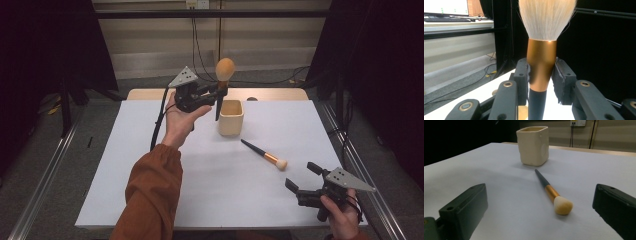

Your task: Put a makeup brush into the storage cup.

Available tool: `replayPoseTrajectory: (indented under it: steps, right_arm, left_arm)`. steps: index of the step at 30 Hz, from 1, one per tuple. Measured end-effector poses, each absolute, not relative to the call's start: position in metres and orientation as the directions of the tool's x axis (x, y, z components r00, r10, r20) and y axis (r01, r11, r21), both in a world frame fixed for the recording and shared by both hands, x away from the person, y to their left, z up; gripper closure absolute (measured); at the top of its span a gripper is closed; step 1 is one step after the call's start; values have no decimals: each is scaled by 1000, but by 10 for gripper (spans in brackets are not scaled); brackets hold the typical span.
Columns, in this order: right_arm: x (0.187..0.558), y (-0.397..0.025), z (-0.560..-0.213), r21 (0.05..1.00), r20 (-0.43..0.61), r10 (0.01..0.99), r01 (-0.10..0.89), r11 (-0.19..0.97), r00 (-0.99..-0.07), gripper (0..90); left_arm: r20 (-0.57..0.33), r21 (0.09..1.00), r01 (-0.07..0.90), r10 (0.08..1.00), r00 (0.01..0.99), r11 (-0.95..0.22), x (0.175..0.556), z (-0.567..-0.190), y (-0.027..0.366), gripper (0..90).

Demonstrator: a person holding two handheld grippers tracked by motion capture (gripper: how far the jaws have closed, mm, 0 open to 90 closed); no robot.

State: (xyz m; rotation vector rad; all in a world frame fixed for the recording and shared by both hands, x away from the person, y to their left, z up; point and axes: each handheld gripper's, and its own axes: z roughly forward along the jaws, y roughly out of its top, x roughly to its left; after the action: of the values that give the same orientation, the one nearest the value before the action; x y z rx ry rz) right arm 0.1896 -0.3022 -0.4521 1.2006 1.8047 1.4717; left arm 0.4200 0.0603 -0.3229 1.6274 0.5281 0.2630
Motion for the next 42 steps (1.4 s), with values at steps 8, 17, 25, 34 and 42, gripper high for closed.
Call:
replayPoseTrajectory:
  steps: [8,17,25,34,42]
  right_arm:
    - [190,-302,-452,951,139,868,310,18,-477,0]
    - [190,-302,-452,951,141,864,309,17,-483,0]
    - [191,-302,-452,950,145,866,311,13,-479,0]
    - [191,-303,-453,950,147,866,311,10,-478,0]
    - [192,-303,-453,950,154,865,312,4,-478,0]
  left_arm:
    - [-116,986,160,468,876,-55,430,-321,46,676]
    - [-118,986,159,492,862,-43,442,-319,40,676]
    - [-140,986,166,499,855,-6,456,-319,37,676]
    - [-160,986,165,505,848,35,467,-319,25,676]
    - [-163,984,176,507,847,21,476,-332,17,675]
